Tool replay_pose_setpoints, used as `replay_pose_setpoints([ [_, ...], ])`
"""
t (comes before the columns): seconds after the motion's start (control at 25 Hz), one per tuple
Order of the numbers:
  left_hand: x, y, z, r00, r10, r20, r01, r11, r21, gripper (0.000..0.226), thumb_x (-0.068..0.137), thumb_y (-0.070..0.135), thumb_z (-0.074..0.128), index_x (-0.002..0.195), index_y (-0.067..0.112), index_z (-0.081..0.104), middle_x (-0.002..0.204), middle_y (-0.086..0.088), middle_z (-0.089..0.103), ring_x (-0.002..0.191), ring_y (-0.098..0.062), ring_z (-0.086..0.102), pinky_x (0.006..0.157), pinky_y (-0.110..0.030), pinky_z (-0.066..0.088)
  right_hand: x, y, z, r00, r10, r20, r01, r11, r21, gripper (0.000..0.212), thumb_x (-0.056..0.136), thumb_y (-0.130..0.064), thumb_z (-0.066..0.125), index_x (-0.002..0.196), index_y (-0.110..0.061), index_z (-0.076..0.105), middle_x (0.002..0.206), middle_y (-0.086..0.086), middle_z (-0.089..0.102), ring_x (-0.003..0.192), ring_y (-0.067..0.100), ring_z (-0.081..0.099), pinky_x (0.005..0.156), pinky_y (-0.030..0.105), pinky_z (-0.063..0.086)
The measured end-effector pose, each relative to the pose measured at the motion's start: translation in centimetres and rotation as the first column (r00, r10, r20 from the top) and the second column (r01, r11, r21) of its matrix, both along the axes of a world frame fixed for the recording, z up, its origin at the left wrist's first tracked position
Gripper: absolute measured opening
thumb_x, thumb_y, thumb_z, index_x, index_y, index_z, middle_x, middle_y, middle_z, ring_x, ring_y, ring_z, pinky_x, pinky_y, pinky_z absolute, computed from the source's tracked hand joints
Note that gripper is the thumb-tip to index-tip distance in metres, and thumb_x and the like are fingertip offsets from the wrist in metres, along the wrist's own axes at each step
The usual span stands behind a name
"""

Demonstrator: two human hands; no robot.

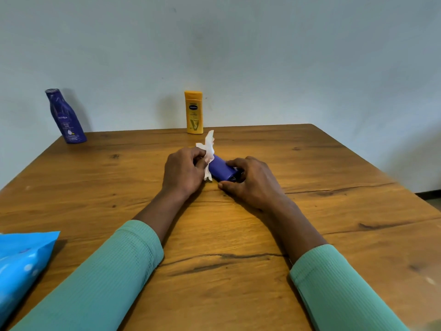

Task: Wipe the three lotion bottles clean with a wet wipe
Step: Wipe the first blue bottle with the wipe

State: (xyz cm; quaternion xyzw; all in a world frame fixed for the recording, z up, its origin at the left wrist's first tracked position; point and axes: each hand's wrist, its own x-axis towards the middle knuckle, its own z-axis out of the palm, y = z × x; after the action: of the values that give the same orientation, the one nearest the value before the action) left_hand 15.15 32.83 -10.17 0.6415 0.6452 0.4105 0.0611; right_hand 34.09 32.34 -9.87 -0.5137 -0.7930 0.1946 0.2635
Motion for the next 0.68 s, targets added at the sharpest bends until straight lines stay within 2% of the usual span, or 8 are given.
replay_pose_setpoints([
  [0.12,-0.1,-0.2,0.0,0.998,0.006,-0.068,-0.007,1.000,-0.015,0.028,0.096,0.023,0.073,0.123,0.017,0.075,0.115,-0.004,0.076,0.098,-0.015,0.068,0.077,-0.027,0.052,0.0,0.0,0.1,0.999,0.026,0.035,-0.025,0.999,-0.039,0.071,0.089,-0.041,0.078,0.151,-0.021,0.049,0.129,-0.001,0.053,0.110,0.013,0.052,0.094,0.029,0.046],
  [0.2,0.3,-1.4,0.1,0.990,-0.132,-0.051,0.131,0.991,-0.021,0.030,0.093,0.023,0.076,0.122,0.018,0.075,0.115,0.000,0.075,0.097,-0.010,0.067,0.078,-0.022,0.051,0.2,0.2,0.0,0.999,0.040,0.027,-0.039,0.998,-0.046,0.060,0.092,-0.039,0.075,0.146,-0.024,0.053,0.122,-0.005,0.051,0.105,0.012,0.052,0.089,0.027,0.044],
  [0.28,0.8,-2.7,0.0,0.953,-0.301,-0.028,0.300,0.954,-0.026,0.030,0.091,0.022,0.079,0.121,0.020,0.076,0.113,0.005,0.074,0.098,-0.005,0.066,0.083,-0.021,0.054,0.3,0.3,-0.2,0.999,0.055,0.001,-0.055,0.998,-0.015,0.038,0.093,-0.038,0.073,0.127,-0.027,0.061,0.116,-0.005,0.054,0.102,0.014,0.056,0.083,0.028,0.046],
  [0.32,0.9,-2.8,-0.1,0.939,-0.342,-0.034,0.341,0.940,-0.026,0.030,0.091,0.021,0.079,0.121,0.021,0.076,0.113,0.007,0.074,0.099,-0.004,0.066,0.086,-0.020,0.055,0.4,0.4,-0.4,0.998,0.062,-0.013,-0.062,0.998,0.003,0.034,0.092,-0.037,0.072,0.123,-0.025,0.063,0.115,-0.004,0.056,0.102,0.015,0.058,0.082,0.028,0.048],
  [0.44,0.4,-2.1,-0.1,0.966,-0.259,0.012,0.259,0.966,0.019,0.030,0.091,0.020,0.078,0.121,0.021,0.076,0.113,0.007,0.076,0.099,-0.005,0.068,0.084,-0.017,0.054,0.7,0.3,-0.3,0.995,0.055,-0.079,-0.055,0.998,-0.005,0.040,0.095,-0.037,0.070,0.131,-0.023,0.065,0.112,-0.006,0.060,0.096,0.007,0.059,0.078,0.021,0.047],
  [0.56,-0.5,-1.1,0.2,0.987,-0.070,0.144,0.058,0.995,0.087,0.032,0.094,0.019,0.074,0.126,0.017,0.073,0.120,0.000,0.075,0.103,-0.010,0.067,0.084,-0.022,0.055,0.9,0.1,-0.1,0.940,0.048,-0.339,-0.098,0.986,-0.132,0.046,0.100,-0.034,0.067,0.142,-0.018,0.061,0.111,-0.006,0.068,0.090,0.002,0.068,0.072,0.013,0.052],
  [0.64,-1.0,-0.9,0.4,0.964,-0.004,0.267,-0.027,0.993,0.112,0.034,0.097,0.017,0.071,0.131,0.016,0.070,0.124,-0.001,0.073,0.107,-0.009,0.065,0.083,-0.020,0.055,0.3,-0.3,0.0,0.821,0.028,-0.570,-0.194,0.953,-0.232,0.039,0.103,-0.027,0.063,0.139,-0.012,0.063,0.100,-0.001,0.069,0.078,0.006,0.068,0.067,0.018,0.053],
  [0.68,-1.0,-1.0,0.5,0.957,0.004,0.291,-0.048,0.988,0.144,0.034,0.097,0.017,0.070,0.131,0.016,0.069,0.124,-0.001,0.072,0.108,-0.009,0.065,0.084,-0.021,0.056,-0.2,-0.5,0.1,0.728,-0.007,-0.685,-0.254,0.926,-0.280,0.034,0.104,-0.022,0.061,0.135,-0.008,0.064,0.092,0.004,0.066,0.069,0.008,0.063,0.061,0.019,0.051],
])
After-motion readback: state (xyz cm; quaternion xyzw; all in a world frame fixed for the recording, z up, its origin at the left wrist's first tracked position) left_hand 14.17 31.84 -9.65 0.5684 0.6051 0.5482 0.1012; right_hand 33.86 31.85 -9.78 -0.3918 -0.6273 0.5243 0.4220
